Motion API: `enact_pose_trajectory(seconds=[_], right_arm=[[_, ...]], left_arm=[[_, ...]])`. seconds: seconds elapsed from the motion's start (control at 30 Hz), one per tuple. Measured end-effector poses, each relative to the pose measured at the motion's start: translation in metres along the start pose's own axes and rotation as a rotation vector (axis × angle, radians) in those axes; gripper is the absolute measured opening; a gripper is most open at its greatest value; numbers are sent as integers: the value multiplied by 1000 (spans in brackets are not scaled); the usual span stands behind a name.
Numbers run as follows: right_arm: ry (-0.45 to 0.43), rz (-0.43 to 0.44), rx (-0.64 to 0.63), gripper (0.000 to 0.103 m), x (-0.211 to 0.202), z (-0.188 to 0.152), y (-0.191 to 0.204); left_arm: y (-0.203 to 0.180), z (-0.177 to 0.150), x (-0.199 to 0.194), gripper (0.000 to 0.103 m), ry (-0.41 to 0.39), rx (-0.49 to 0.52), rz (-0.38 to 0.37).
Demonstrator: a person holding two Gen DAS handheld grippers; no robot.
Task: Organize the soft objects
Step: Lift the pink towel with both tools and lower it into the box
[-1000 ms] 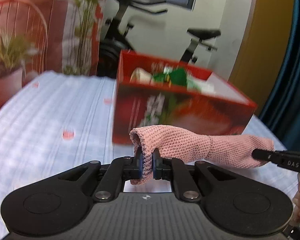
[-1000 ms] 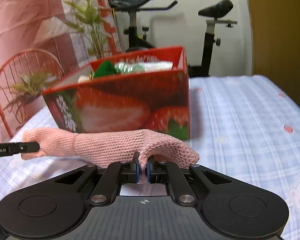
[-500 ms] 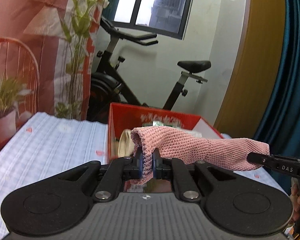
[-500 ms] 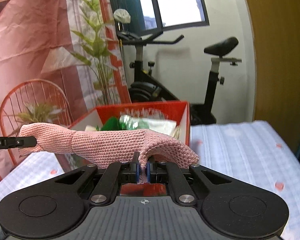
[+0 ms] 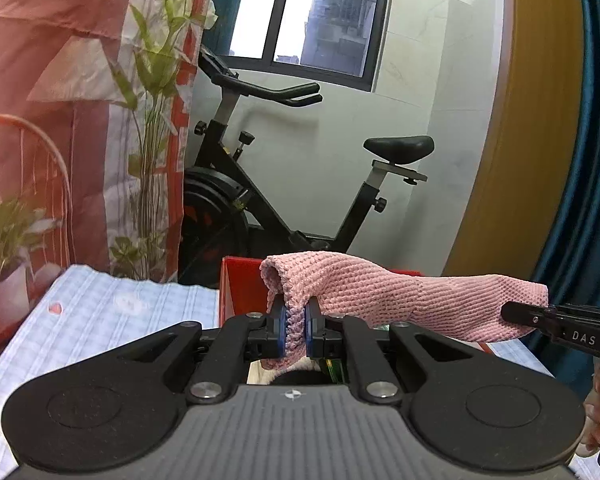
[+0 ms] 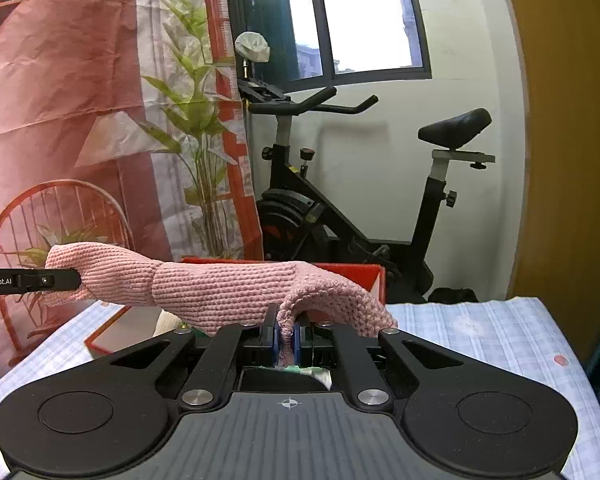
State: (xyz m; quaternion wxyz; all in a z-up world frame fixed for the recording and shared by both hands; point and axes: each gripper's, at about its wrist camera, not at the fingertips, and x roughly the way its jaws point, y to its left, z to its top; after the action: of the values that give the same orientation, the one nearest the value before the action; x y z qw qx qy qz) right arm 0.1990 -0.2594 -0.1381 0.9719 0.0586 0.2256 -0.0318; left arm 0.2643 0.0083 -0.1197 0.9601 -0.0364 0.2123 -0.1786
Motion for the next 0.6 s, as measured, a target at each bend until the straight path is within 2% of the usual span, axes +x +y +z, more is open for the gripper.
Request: enact_pose_trajectory(seconds=[0.2,0.37,0.5,0.6], right_arm=[[23,-13,-34,6,34,14,7],[73,-24,-43,6,62,12,11],[110,-16,-34,6,69,3,12],[126,-10,-52,6,64,-3,10]], left_arm=[[2,8,27,10,37,13,2],[0,-1,50,10,102,32,-20],[2,-13,49,10,136,35,-59],[7,-22,39,10,124,31,-73]])
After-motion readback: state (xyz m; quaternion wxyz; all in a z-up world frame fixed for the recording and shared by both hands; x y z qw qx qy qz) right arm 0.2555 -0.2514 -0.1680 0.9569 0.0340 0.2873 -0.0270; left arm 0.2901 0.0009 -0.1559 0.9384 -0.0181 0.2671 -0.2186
